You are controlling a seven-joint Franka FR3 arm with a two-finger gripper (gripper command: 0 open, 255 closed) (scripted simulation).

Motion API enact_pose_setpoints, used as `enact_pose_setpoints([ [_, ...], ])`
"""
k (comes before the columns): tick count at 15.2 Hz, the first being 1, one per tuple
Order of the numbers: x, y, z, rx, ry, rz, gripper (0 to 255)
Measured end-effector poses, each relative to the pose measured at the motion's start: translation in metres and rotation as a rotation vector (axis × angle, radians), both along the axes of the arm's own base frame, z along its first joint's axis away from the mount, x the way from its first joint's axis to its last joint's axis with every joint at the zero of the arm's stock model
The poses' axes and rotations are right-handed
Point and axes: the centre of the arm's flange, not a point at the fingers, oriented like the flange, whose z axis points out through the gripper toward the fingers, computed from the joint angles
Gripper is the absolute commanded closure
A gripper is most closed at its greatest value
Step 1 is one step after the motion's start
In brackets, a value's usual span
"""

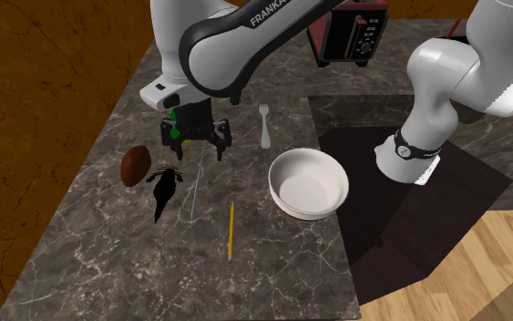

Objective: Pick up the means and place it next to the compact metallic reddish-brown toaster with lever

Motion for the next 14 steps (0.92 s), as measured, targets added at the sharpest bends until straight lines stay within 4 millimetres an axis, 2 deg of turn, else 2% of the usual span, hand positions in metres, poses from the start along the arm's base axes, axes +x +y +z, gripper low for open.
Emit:
enact_pose_setpoints([
  [1, 0.0, 0.0, 0.0, 0.0, 0.0, 0.0, 0],
  [2, 0.0, 0.0, 0.0, 0.0, 0.0, 0.0, 255],
  [12, 0.0, 0.0, 0.0, 0.0, 0.0, 0.0, 255],
  [14, 0.0, 0.0004, 0.0058, 0.0, 0.0, 0.0, 255],
])
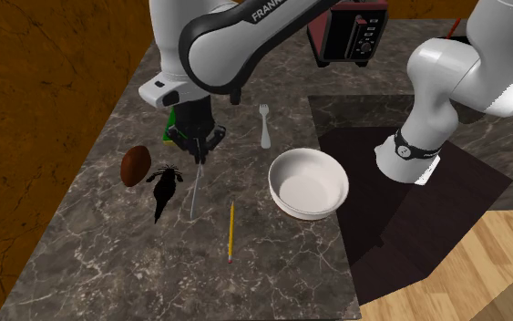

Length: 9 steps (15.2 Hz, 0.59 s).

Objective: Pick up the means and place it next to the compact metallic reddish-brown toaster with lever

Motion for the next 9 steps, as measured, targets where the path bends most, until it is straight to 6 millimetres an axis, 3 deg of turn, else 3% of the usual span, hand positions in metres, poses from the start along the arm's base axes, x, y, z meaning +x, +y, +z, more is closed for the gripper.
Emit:
enact_pose_setpoints([
  [9, 0.001, -0.001, 0.047, 0.0, -0.001, 0.0, 255],
])
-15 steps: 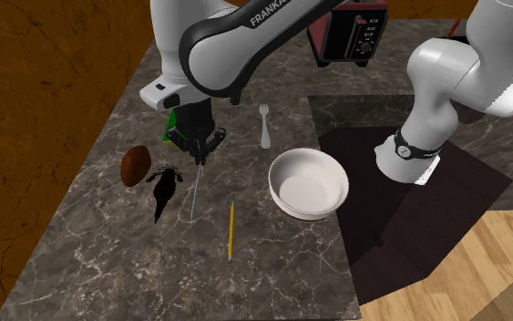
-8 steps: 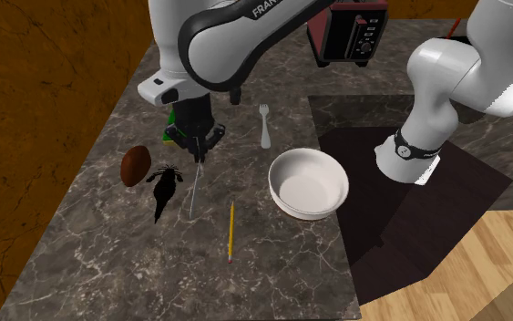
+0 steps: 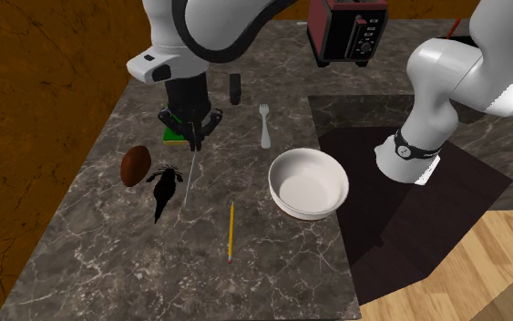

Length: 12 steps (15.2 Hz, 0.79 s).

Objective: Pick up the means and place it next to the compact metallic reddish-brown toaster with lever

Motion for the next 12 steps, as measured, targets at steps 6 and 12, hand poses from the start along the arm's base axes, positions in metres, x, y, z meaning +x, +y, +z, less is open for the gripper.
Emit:
enact_pose_setpoints([
  [6, 0.0, 0.001, 0.031, 0.0, 0.0, 0.0, 255],
  [12, 0.0, 0.001, 0.064, 0.0, 0.0, 0.0, 255],
])
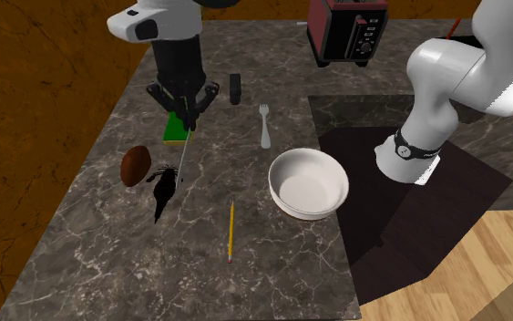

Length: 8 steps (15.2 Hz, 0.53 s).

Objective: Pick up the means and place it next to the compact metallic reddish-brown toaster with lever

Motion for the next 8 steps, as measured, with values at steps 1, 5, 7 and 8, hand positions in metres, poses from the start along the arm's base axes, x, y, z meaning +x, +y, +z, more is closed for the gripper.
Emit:
enact_pose_setpoints([
  [1, 0.0, -0.001, 0.005, 0.0, 0.0, 0.0, 255],
  [5, 0.0, 0.0, 0.026, 0.0, 0.0, 0.0, 255],
  [7, 0.0, 0.0, 0.037, 0.0, 0.0, 0.0, 255],
  [8, -0.001, 0.0, 0.042, 0.0, 0.0, 0.0, 255],
])
